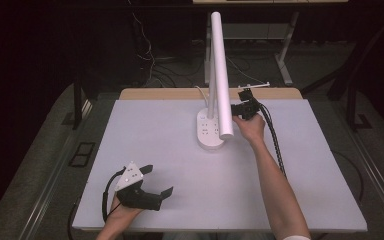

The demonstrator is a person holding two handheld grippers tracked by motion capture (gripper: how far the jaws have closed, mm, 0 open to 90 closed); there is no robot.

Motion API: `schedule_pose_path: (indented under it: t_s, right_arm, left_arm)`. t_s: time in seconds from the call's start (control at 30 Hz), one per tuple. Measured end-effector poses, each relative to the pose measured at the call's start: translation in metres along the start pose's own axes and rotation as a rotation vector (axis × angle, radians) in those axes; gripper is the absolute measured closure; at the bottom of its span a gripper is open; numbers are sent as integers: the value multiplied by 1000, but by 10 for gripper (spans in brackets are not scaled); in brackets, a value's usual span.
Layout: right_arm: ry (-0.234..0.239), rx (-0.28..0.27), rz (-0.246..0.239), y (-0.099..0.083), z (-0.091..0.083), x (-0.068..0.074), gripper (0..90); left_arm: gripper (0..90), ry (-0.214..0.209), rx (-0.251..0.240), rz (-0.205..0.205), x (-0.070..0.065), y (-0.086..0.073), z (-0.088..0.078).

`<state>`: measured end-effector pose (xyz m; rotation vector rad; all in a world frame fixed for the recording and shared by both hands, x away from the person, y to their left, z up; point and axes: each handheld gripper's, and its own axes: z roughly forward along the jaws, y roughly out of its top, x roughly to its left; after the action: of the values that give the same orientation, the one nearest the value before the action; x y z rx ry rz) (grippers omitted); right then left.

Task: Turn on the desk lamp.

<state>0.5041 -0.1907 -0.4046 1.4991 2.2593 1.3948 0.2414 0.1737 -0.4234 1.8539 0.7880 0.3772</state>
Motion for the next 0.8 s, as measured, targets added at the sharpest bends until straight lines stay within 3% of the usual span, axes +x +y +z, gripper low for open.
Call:
schedule_pose_path:
  t_s: [0.2,0.33,0.57,0.8]
  right_arm:
    - [15,0,14,-4,10,-1,730]
    - [36,-12,-7,-6,16,2,890]
    - [28,0,-10,-9,21,3,891]
    - [11,16,17,-12,29,-3,892]
  left_arm:
    - [0,4,-2,-3,1,0,-1]
    - [0,4,0,-2,1,0,0]
    - [0,5,5,2,0,0,0]
    - [0,6,2,1,1,0,0]
